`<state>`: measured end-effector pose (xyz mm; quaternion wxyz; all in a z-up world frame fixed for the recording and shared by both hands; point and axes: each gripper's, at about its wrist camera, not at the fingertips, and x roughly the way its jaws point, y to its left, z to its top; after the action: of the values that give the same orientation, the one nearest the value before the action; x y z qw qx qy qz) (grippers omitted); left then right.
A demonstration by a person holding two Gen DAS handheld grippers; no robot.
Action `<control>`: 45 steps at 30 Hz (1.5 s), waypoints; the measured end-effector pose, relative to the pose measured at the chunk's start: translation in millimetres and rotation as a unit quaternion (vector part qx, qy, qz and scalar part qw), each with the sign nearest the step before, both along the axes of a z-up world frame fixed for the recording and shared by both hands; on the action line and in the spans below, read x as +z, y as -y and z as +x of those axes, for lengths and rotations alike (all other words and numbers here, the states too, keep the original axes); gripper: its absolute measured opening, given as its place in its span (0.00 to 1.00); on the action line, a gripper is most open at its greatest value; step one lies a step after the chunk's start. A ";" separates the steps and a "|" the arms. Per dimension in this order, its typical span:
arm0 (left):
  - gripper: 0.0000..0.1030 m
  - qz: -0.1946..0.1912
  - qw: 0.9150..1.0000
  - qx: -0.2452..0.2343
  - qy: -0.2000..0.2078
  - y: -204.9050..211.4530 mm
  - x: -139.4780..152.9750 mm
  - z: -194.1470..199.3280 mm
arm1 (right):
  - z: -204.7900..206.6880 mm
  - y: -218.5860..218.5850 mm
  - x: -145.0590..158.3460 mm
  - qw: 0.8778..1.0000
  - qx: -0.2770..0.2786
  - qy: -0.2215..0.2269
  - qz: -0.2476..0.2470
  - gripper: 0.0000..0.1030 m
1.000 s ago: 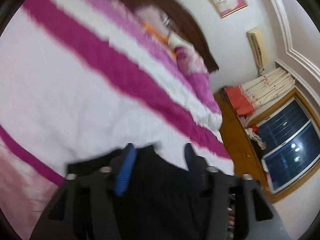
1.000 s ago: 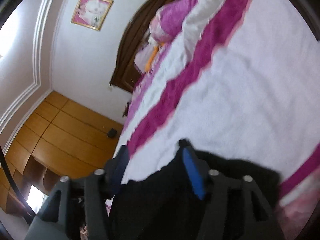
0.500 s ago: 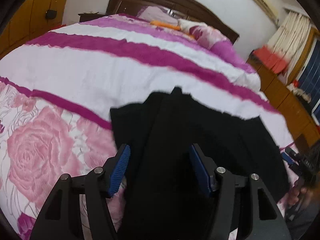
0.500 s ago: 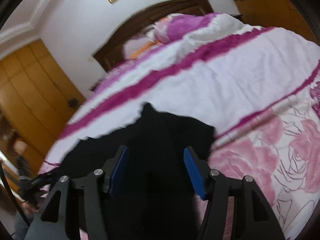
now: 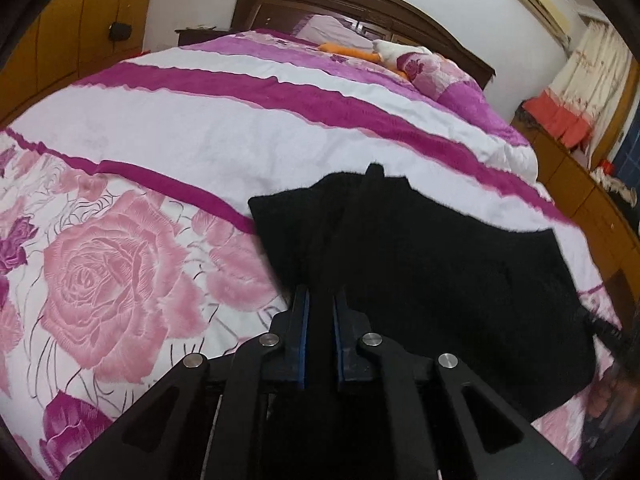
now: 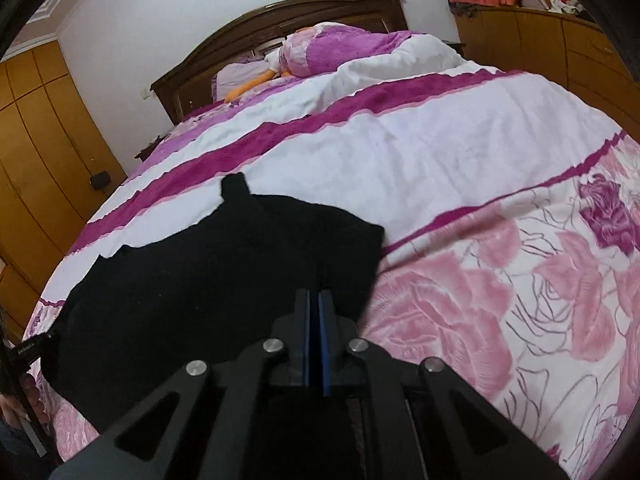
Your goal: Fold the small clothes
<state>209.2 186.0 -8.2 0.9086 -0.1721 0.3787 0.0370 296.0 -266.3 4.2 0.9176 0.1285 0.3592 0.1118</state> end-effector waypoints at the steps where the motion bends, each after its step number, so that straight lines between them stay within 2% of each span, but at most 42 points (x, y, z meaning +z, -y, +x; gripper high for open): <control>1: 0.00 0.005 1.000 -0.001 0.000 1.3 -0.3 1.4 | -1.8 1.0 0.6 1.000 -0.002 0.004 -0.002 0.04; 5: 0.00 0.007 1.000 -0.006 0.017 2.4 6.5 8.2 | 3.7 -0.7 -3.7 1.000 0.013 -0.009 0.003 0.05; 6: 0.00 0.007 1.000 -0.005 0.015 3.1 8.5 10.1 | 2.8 0.8 -3.9 1.000 0.013 -0.010 0.005 0.06; 8: 0.00 0.003 1.000 -0.003 0.007 3.3 14.8 11.2 | -0.2 11.4 -1.5 0.999 0.022 -0.006 0.037 0.15; 9: 0.00 0.004 1.000 -0.003 0.008 4.1 18.6 9.8 | -1.1 19.3 -0.2 0.998 0.026 -0.004 0.060 0.29; 10: 0.01 0.006 1.000 -0.003 0.012 4.6 21.1 8.1 | -2.8 27.5 0.3 0.996 0.026 -0.001 0.082 0.51; 12: 0.03 0.016 1.000 -0.001 0.023 7.4 28.9 2.7 | -5.3 54.6 -2.5 0.989 0.017 0.006 0.147 0.74; 13: 0.03 0.017 1.000 -0.001 0.027 8.9 31.9 0.6 | -3.5 63.5 -6.1 0.984 0.018 0.001 0.175 0.75; 14: 0.03 0.016 0.999 -0.003 0.029 10.9 34.5 -0.7 | 0.6 76.1 -14.9 0.974 0.027 -0.012 0.223 0.75; 17: 0.03 0.018 0.999 -0.008 0.042 18.3 43.0 -5.8 | 12.0 87.3 -35.0 0.958 0.049 -0.051 0.277 0.75; 20: 0.03 0.018 0.998 -0.015 0.057 26.6 49.8 -8.3 | 24.0 74.6 -35.2 0.958 0.103 -0.056 0.262 0.75; 24: 0.03 0.017 0.998 -0.022 0.063 38.5 52.2 -3.9 | 49.2 44.0 -40.4 0.964 0.162 -0.064 0.201 0.78; 27: 0.03 0.027 0.997 -0.029 0.059 46.7 54.0 0.9 | 67.6 35.0 -41.4 0.959 0.172 -0.062 0.215 0.81; 32: 0.03 0.038 0.997 -0.037 0.061 52.9 54.8 -0.4 | 71.2 35.2 -44.9 0.952 0.175 -0.069 0.242 0.78; 34: 0.03 0.040 0.997 -0.035 0.055 51.5 53.0 -0.3 | 70.4 38.7 -47.9 0.948 0.180 -0.081 0.249 0.60; 37: 0.03 0.032 0.997 -0.030 0.057 46.6 52.2 -2.2 | 75.1 41.7 -59.2 0.934 0.185 -0.096 0.291 0.43; 38: 0.03 0.029 0.997 -0.029 0.061 44.9 51.9 -3.6 | 78.1 42.4 -61.6 0.934 0.176 -0.096 0.297 0.39; 39: 0.03 0.020 0.997 -0.029 0.072 42.5 50.6 -5.8 | 80.1 41.3 -63.1 0.935 0.171 -0.095 0.297 0.37; 41: 0.03 -0.029 0.988 -0.033 0.145 31.7 33.2 -24.3 | 82.4 36.3 -62.6 0.938 0.171 -0.093 0.286 0.33; 42: 0.03 -0.046 0.986 -0.015 0.157 27.8 27.0 -27.4 | 82.5 33.1 -60.7 0.943 0.169 -0.092 0.271 0.25; 43: 0.03 -0.071 0.987 0.011 0.142 22.9 22.7 -23.1 | 81.2 29.8 -58.9 0.950 0.160 -0.093 0.250 0.11; 44: 0.03 -0.088 0.985 0.000 0.150 20.9 23.7 -20.6 | 80.4 29.6 -57.8 0.954 0.152 -0.095 0.240 0.11; 45: 0.03 -0.088 0.984 -0.008 0.155 20.7 25.2 -18.2 | 79.0 28.5 -55.6 0.957 0.144 -0.095 0.233 0.10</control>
<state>191.0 165.3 17.0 0.9379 -0.2517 0.2368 -0.0303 374.9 -294.8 -51.5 0.7983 0.2954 0.4233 0.3103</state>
